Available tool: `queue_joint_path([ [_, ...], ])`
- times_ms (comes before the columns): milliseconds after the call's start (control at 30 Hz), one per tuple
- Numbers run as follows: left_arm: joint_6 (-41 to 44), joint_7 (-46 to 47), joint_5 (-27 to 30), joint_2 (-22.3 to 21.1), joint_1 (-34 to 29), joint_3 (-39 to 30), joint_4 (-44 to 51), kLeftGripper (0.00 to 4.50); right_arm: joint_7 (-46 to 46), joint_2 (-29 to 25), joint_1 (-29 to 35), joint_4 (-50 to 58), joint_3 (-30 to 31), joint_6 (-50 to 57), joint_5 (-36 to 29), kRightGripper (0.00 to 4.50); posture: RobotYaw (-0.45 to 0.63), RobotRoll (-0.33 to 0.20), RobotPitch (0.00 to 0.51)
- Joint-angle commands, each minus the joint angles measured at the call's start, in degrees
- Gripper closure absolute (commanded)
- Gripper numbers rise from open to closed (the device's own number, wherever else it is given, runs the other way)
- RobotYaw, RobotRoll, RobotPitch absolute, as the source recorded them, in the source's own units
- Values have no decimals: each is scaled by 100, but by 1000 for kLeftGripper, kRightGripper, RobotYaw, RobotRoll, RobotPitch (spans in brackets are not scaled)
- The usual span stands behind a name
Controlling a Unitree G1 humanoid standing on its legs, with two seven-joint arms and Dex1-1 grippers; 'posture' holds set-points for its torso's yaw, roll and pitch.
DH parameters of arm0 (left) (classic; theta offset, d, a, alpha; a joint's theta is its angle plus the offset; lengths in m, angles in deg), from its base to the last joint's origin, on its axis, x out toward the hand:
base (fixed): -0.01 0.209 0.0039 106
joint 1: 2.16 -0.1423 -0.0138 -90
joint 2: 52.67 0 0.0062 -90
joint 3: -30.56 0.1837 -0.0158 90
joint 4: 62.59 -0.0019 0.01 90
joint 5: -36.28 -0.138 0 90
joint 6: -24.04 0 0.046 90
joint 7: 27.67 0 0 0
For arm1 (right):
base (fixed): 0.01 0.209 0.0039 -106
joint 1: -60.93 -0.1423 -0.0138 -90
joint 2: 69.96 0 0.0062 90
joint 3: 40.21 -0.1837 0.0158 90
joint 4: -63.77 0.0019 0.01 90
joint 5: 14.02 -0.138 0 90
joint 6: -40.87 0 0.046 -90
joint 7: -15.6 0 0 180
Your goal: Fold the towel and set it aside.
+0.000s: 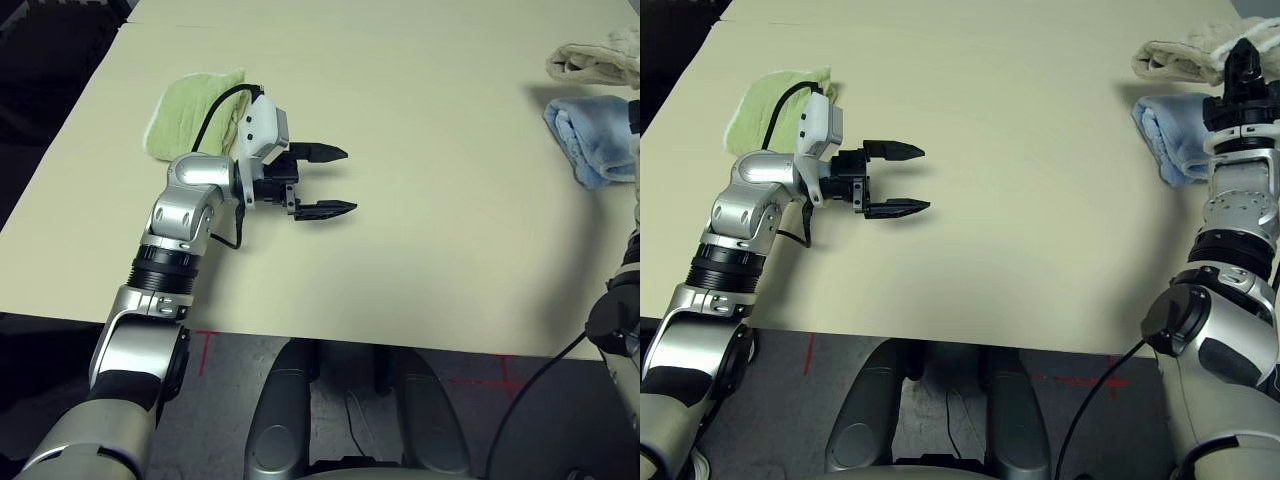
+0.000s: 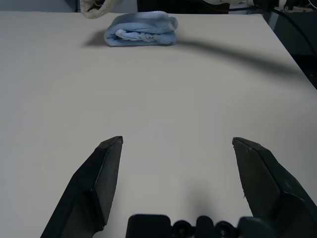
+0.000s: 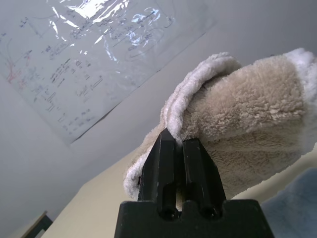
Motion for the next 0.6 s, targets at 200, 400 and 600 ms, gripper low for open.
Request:
queue_joint_path([
  [200, -15, -81, 43, -12, -66, 74, 65, 0, 324, -220, 381, -518, 15, -164, 312, 4479, -9, 0, 339],
  [400, -52, -99, 9, -33, 9, 77, -13, 0, 333, -229, 636, -597, -82, -217, 288, 4479, -12, 0, 338],
  [600, -105, -125, -17, -35, 79, 83, -117, 0, 398, -241, 841, -394, -119, -18, 225, 4479, -12, 0, 338],
])
